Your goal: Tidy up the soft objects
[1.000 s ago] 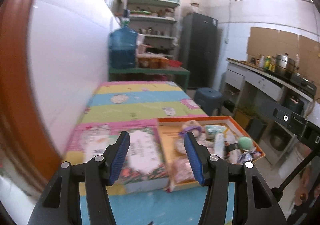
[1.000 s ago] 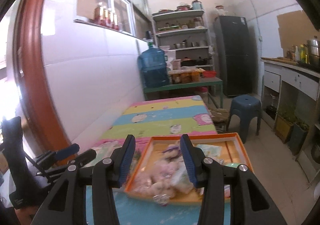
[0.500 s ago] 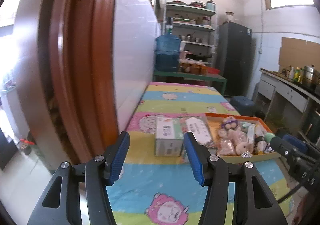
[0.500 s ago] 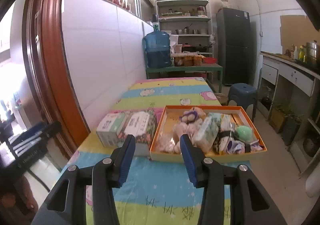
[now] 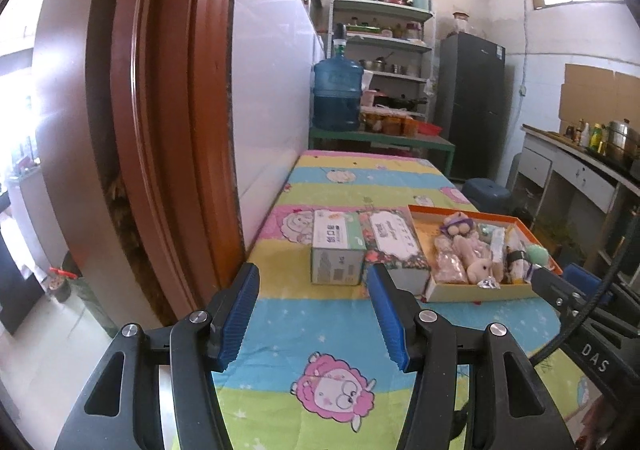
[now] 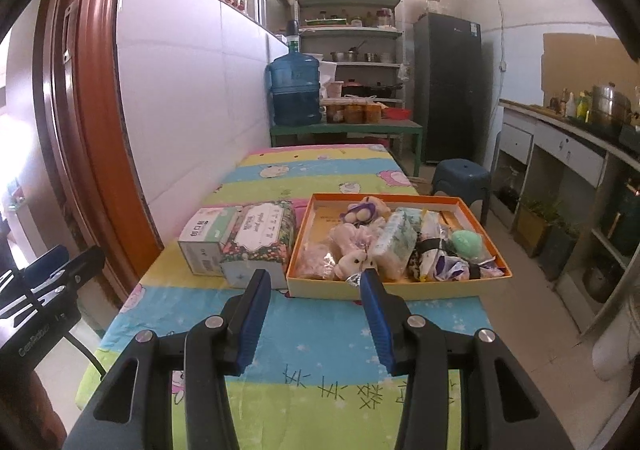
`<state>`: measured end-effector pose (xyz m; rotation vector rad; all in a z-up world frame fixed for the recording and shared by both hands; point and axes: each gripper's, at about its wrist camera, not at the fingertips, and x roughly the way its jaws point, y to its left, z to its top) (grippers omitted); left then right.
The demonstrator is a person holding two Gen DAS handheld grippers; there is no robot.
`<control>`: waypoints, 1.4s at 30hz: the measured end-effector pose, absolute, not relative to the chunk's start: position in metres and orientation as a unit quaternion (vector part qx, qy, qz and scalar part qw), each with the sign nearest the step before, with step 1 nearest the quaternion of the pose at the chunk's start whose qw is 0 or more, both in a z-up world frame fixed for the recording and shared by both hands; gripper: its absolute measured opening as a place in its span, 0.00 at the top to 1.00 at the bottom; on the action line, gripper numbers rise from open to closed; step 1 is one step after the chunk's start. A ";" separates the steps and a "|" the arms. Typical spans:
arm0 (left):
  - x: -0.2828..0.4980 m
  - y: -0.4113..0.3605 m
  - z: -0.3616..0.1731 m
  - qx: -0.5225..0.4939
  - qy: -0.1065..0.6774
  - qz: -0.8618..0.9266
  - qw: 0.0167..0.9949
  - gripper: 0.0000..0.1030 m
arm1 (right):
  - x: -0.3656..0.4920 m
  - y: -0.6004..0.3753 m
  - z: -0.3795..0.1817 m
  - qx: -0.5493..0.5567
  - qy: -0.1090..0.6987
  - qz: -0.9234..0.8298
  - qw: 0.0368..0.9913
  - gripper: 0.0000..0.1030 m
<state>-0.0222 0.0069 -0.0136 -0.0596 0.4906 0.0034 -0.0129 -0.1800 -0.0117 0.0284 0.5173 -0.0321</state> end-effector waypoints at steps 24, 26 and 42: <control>-0.022 -0.002 -0.018 -0.021 0.251 -0.012 0.968 0.43 | -0.019 -0.182 -0.008 0.017 0.253 -0.011 0.967 0.55; -0.022 -0.002 -0.018 -0.021 0.251 -0.013 0.968 0.43 | -0.019 -0.182 -0.008 0.016 0.252 -0.011 0.967 0.55; -0.020 -0.004 -0.022 -0.022 0.257 -0.017 0.966 0.43 | -0.017 -0.183 -0.011 0.019 0.256 -0.008 0.967 0.55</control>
